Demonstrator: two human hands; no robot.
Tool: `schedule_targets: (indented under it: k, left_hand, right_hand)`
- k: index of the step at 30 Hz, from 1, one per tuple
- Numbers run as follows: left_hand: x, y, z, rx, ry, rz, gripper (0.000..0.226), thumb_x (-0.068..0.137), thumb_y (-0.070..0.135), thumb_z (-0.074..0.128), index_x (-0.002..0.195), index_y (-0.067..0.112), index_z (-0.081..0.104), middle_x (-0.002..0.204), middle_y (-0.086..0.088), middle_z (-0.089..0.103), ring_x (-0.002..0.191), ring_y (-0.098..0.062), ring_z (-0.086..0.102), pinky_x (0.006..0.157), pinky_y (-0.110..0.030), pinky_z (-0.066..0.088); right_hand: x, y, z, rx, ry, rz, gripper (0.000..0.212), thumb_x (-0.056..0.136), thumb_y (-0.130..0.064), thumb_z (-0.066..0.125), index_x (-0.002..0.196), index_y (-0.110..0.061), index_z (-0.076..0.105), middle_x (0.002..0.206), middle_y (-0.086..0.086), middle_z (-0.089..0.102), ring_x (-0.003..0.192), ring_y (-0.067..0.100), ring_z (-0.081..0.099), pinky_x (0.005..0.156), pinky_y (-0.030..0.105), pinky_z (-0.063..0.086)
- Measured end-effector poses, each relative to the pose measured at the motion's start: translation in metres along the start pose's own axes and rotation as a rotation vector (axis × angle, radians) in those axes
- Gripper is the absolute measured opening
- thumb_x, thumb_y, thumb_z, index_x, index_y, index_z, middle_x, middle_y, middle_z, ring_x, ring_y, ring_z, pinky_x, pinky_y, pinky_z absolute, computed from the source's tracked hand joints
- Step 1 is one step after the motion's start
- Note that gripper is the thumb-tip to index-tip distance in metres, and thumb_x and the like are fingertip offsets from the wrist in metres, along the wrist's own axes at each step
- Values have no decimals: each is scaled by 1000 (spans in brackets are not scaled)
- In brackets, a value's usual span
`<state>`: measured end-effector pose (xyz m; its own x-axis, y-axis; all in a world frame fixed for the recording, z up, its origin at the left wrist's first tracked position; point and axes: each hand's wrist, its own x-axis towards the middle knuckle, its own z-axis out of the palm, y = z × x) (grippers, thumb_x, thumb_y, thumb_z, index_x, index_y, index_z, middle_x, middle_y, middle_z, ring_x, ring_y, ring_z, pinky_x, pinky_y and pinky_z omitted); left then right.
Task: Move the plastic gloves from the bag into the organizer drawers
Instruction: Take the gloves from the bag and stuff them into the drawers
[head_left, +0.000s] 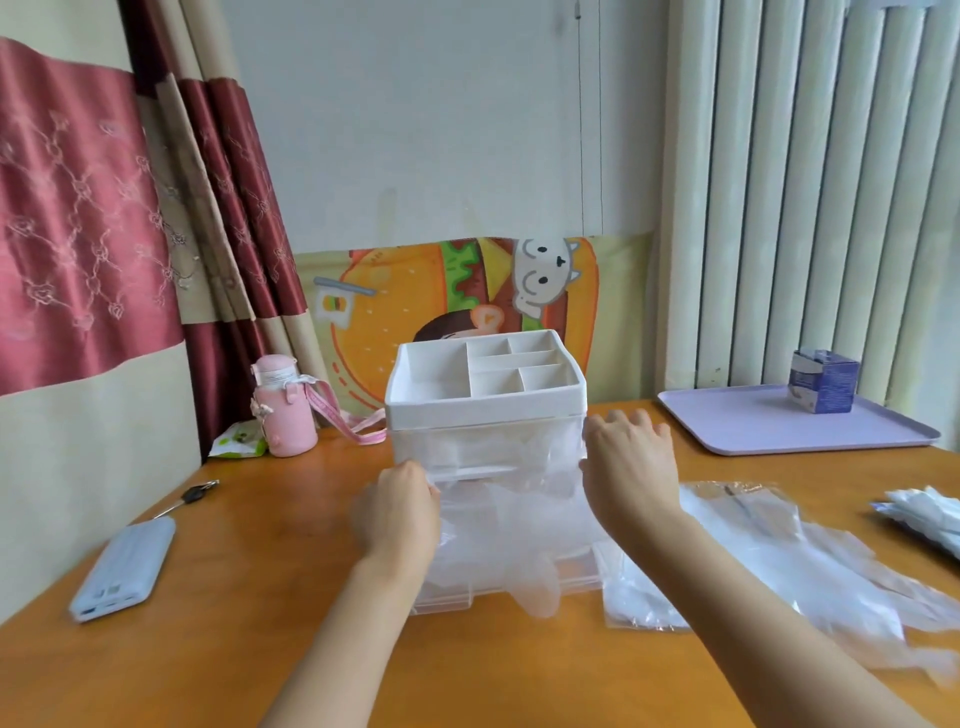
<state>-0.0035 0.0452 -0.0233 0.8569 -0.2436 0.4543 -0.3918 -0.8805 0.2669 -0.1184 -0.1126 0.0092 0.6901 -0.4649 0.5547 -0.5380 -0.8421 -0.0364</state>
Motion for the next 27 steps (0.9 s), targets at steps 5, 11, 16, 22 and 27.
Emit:
schedule_targets:
  k: [5,11,16,22,27]
  left_hand:
    - [1,-1,4,-11,8,1,21,92,7,43,87,10,63,96,-9,68,89,-29,64,65,-31,47]
    - [1,-1,1,43,27,-9,18,93,8,47,95,13,64,107,-6,64,101,-26,58,74,-33,48]
    - [8,-9,1,236,30,82,27,97,14,46,110,19,69,124,-3,50,114,-24,41,91,-29,38]
    - [6,-2,-10,137,46,177,29,95,5,46,115,19,61,123,-3,49,119,-22,41,93,-26,38]
    - [-1,18,-14,-212,-244,283,25,92,1,47,99,15,67,112,-5,63,99,-19,60,76,-21,43]
  right_hand:
    - [-18,-27,-17,365,-74,-68,41,84,1,44,116,-19,60,111,3,65,102,24,57,74,30,42]
    - [16,-49,12,148,-856,-259,31,98,-20,41,122,-6,56,141,13,47,127,29,45,96,31,37]
    - [21,-44,32,90,-965,-307,76,95,-56,41,154,-23,7,161,1,3,147,25,9,117,40,9]
    - [19,-43,49,90,-959,-269,84,91,-62,44,152,-32,-5,159,-1,-18,147,32,-3,117,48,5]
    - [15,-49,40,150,-948,-341,80,95,-52,46,154,-24,0,161,2,-6,147,28,-9,116,45,6]
